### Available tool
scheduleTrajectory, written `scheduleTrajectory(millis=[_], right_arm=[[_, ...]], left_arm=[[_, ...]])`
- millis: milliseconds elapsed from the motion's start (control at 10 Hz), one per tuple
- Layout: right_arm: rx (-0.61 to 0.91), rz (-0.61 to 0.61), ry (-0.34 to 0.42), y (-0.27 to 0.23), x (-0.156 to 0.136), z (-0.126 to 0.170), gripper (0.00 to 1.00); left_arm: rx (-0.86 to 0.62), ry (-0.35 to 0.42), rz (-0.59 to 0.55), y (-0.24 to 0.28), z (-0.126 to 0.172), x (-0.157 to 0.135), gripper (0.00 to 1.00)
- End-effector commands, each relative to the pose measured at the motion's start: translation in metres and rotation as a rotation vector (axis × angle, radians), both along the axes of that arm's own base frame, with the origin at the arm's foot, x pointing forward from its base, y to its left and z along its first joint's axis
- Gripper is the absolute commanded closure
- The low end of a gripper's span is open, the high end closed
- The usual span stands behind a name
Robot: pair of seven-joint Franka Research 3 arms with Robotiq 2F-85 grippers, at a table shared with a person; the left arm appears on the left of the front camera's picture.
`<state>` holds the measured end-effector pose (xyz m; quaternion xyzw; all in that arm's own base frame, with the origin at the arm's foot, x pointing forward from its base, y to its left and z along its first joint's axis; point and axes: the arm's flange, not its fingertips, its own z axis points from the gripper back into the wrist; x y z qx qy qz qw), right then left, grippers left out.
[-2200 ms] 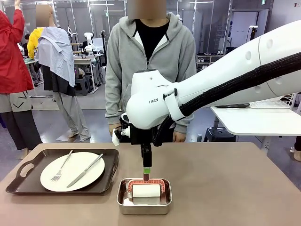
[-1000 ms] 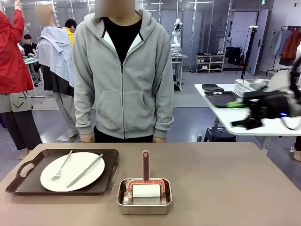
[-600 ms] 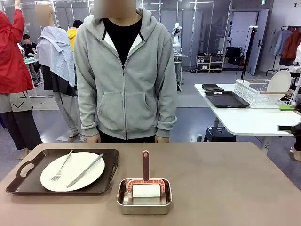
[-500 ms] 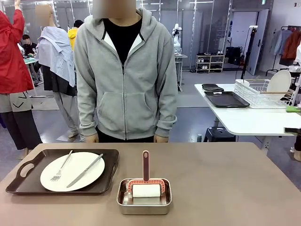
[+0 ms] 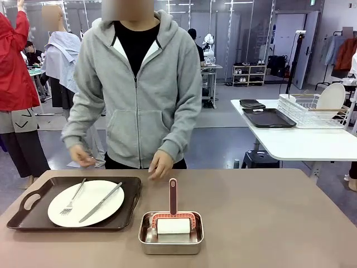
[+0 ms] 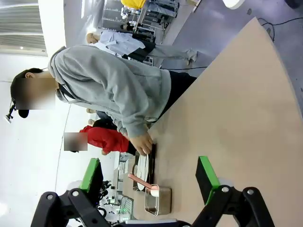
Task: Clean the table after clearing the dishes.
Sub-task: When the right (or left) Handle tray is removed, use the right hand (or left hand) to clean the right (or left) side of the table with the Lint Roller.
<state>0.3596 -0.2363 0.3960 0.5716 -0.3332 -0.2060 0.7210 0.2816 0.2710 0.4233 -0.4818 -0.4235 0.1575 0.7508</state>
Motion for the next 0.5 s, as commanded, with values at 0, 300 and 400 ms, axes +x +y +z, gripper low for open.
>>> scheduleTrajectory(millis=[0,300,400], right_arm=[[-0.01,0.035,-0.003,-0.0001,0.0027,0.007,0.0],[-0.01,0.035,-0.003,-0.0001,0.0027,0.007,0.0],[-0.01,0.035,-0.003,-0.0001,0.0027,0.007,0.0]], left_arm=[[-0.012,-0.019,0.0,0.0041,0.0023,-0.0002,0.0],[-0.012,-0.019,0.0,0.0041,0.0023,-0.0002,0.0],[-0.012,-0.019,0.0,0.0041,0.0023,-0.0002,0.0]])
